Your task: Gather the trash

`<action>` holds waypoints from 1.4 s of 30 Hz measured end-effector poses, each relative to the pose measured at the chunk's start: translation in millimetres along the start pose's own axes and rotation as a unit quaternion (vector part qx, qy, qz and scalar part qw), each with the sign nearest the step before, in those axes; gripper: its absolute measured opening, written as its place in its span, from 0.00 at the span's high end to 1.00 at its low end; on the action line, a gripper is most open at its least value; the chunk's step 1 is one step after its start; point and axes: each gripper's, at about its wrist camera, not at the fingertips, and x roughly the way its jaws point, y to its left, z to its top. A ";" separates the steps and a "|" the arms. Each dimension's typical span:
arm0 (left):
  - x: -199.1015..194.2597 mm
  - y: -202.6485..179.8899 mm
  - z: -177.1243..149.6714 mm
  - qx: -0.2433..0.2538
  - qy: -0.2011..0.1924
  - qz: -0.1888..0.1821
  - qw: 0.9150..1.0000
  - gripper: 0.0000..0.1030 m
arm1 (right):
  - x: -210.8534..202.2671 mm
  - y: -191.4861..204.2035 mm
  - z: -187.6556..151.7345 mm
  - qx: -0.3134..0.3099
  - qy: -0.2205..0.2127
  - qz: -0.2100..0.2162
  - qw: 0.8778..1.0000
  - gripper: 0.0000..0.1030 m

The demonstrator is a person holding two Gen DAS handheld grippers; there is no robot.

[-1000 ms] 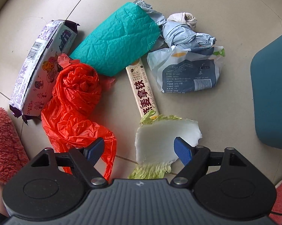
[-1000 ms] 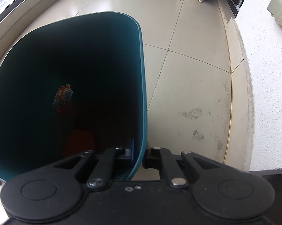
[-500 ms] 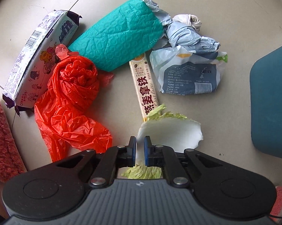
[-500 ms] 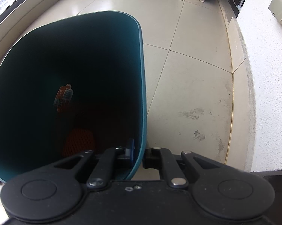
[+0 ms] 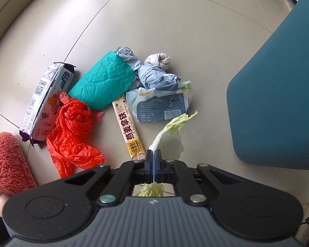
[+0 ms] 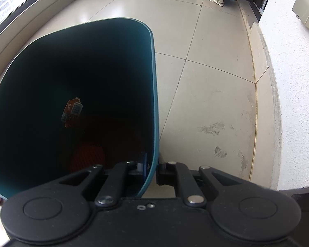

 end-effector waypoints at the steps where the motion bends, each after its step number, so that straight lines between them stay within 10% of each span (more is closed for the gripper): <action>1: -12.0 0.5 1.8 -0.004 -0.007 -0.002 1.000 1.00 | 0.1 0.2 0.2 0.002 0.000 0.001 1.000 0.92; 8: -70.4 -13.7 18.4 0.041 -0.059 0.008 0.997 1.00 | -5.0 4.5 -0.9 -0.007 -0.006 -0.005 1.000 0.93; 29: 95.1 56.4 13.4 -0.030 0.115 -0.002 0.993 0.95 | -7.2 5.2 0.8 -0.012 -0.003 -0.003 1.000 0.92; 42: 10.2 57.2 22.2 -0.033 -0.013 -0.059 0.998 0.95 | -5.7 7.8 -0.8 -0.014 -0.001 -0.004 1.000 0.92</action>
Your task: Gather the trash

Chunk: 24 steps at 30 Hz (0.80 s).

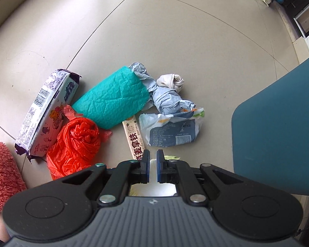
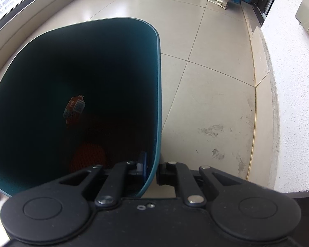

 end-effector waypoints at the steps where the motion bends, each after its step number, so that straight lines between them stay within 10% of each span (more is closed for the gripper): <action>1: -2.7 -0.9 -2.4 -0.002 0.002 -0.005 1.000 0.95 | 0.2 -0.6 -0.2 0.002 0.000 0.002 1.000 0.92; 16: -6.1 -6.2 -14.8 -0.022 0.014 0.023 0.999 0.94 | -3.4 -7.9 -0.5 0.007 -0.004 0.012 1.000 0.91; 19: 4.0 -6.4 -15.0 -0.024 0.030 0.028 0.999 0.61 | -4.2 -7.2 0.1 0.003 -0.007 0.009 1.000 0.91; 21: 10.1 -4.2 -16.7 -0.026 0.023 0.013 0.999 0.19 | -4.9 -5.0 -0.7 0.001 -0.008 0.007 1.000 0.91; 24: 25.0 -3.5 -11.6 -0.019 0.031 0.012 0.999 0.19 | -5.1 -4.8 -0.9 0.001 -0.008 0.008 1.000 0.91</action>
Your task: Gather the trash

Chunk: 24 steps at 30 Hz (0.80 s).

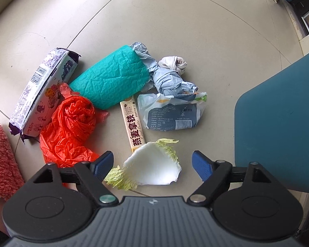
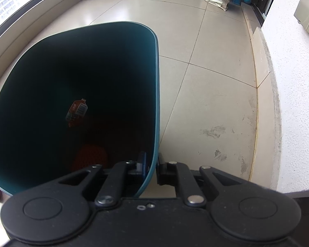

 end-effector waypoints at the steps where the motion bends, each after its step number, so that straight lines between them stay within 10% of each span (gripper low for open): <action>1: 5.3 -0.2 1.5 0.006 0.002 0.002 1.000 0.19 | 0.2 -0.2 0.0 0.001 0.000 0.001 1.000 0.91; 17: 94.7 -22.1 -1.9 0.133 0.075 0.026 0.988 0.20 | 2.9 5.4 0.8 -0.011 0.007 -0.002 1.000 0.91; 24: 88.1 -25.5 -2.8 0.112 0.064 0.044 0.991 0.77 | 2.4 7.2 0.9 -0.013 0.006 -0.005 1.000 0.91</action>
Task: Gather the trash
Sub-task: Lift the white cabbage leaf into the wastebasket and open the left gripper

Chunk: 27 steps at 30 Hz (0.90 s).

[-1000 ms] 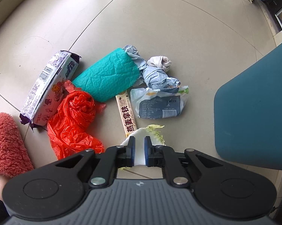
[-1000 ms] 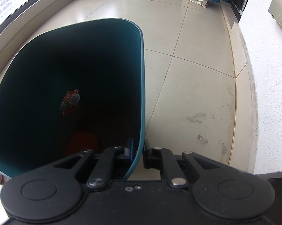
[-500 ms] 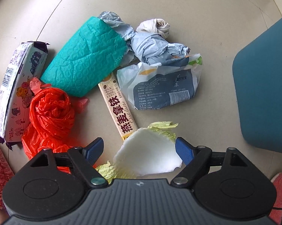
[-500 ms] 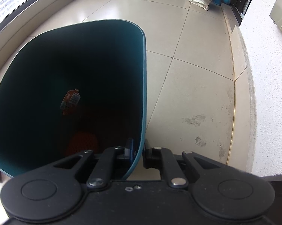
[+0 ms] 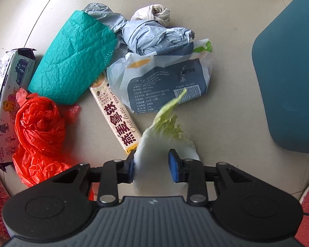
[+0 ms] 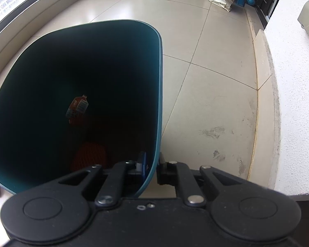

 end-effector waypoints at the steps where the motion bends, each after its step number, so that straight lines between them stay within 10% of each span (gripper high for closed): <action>1: -3.4 1.1 -0.5 -0.009 -0.003 -0.004 1.000 0.79 | -0.1 0.1 -0.1 0.000 -0.001 0.000 1.000 0.91; 13: -96.8 -5.8 -9.1 -0.053 -0.061 0.009 0.997 0.90 | -4.3 4.8 -4.9 -0.005 -0.012 -0.012 1.000 0.92; 27: -296.7 -61.6 -4.3 -0.048 -0.204 -0.078 0.975 0.90 | -7.4 -2.9 -4.6 -0.008 -0.014 -0.002 1.000 0.92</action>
